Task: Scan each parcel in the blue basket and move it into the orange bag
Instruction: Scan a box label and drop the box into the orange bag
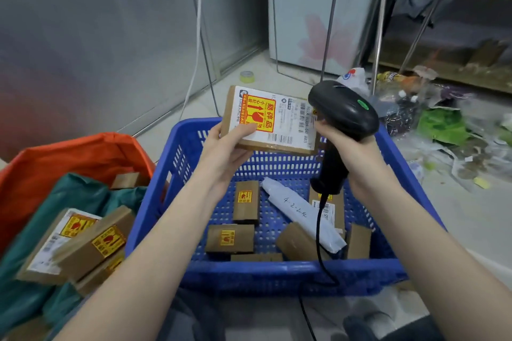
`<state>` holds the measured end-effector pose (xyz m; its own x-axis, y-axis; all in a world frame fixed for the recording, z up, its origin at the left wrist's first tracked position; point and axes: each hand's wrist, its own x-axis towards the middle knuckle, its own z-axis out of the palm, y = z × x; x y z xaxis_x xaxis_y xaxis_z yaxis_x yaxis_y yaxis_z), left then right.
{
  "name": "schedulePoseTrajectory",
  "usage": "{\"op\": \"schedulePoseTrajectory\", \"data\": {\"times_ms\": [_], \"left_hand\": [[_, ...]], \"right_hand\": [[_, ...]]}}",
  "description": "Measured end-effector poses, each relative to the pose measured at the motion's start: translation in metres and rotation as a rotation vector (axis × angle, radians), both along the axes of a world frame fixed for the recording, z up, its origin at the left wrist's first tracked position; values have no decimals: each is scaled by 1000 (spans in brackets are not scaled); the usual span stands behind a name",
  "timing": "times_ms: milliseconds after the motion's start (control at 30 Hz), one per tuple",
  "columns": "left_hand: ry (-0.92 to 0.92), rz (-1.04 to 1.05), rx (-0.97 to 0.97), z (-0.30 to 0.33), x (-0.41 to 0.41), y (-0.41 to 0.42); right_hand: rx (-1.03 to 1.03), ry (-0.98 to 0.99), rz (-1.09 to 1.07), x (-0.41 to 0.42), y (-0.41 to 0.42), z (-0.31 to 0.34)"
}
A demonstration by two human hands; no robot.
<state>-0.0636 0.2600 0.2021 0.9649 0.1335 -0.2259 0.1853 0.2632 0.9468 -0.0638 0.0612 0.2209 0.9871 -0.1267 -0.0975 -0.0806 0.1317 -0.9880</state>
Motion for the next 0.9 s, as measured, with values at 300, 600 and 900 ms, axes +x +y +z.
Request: {"op": "schedulePoseTrajectory", "data": {"times_ms": [300,600,900], "left_hand": [[-21,-168,262,3,10,5],[-83,-66,225,5,12,3],[-104,51,163,4,12,6]], "right_hand": [[50,21,-46,13,-6,0],[-20,22,-15,19,-6,3],[-168,11,151,12,-10,13]]}}
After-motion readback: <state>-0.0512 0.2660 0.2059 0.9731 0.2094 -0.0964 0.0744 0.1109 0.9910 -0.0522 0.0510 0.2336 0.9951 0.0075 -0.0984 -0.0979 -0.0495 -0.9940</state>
